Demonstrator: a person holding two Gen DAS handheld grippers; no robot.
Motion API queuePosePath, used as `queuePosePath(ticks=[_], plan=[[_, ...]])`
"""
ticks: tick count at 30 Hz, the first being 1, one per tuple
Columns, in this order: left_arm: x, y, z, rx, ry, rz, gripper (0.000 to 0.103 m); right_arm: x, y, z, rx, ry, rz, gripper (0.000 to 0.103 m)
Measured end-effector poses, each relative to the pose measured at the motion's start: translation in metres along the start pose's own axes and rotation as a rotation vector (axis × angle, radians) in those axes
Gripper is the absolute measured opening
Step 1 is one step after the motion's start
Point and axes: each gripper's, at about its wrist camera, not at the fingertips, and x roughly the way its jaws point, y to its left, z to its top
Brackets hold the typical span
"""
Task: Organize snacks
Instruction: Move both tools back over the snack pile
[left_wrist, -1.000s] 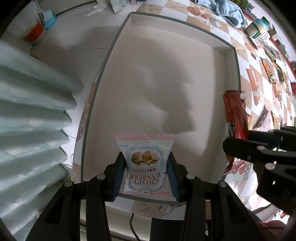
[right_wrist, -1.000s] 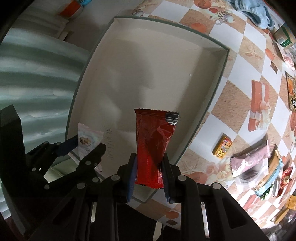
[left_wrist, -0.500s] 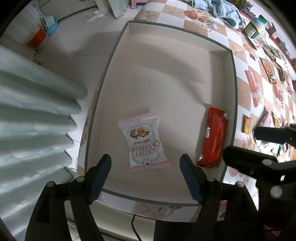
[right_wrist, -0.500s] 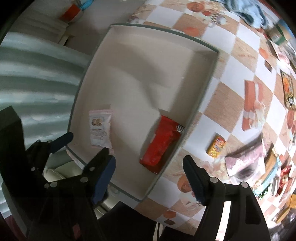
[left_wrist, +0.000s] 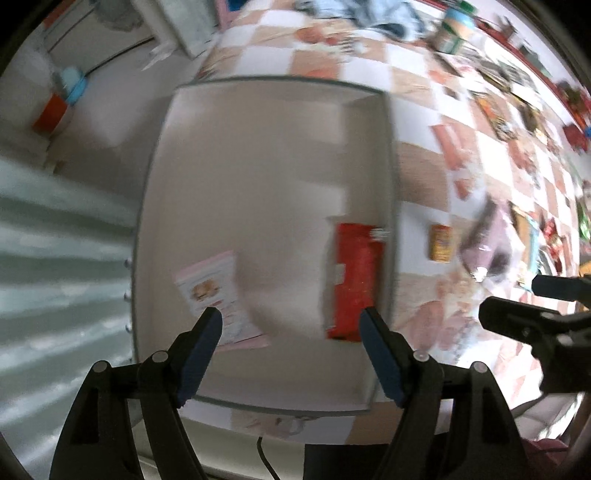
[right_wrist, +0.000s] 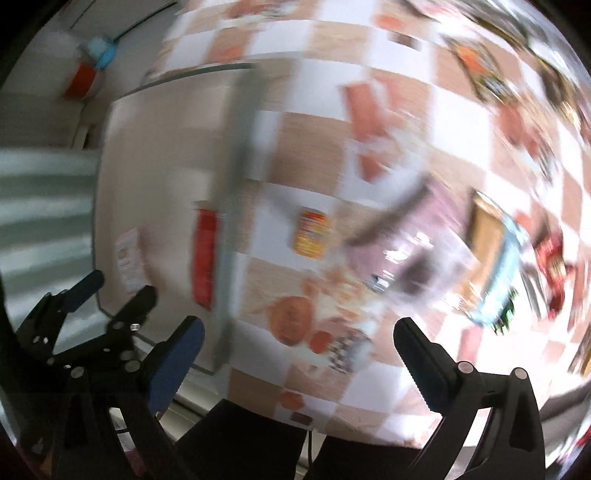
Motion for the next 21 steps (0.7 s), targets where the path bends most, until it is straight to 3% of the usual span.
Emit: queuePosePath(ticks=[11,17,21], plan=[[-0.016,-0.074,0.006,0.228,-0.038,-0.026,0.08,-0.001,-0.125,-0.052,0.312,0.001,0.008,0.103],[-0.005,-0.121,0.02,0.341,-0.036,-0.016,0.08,0.0,-0.165,-0.079,0.405,0.0,0.025,0.103],[0.013,-0.152,0.033,0.429,-0.034,0.029,0.08,0.001,-0.182,-0.096,0.437,0.006,0.034,0.103]])
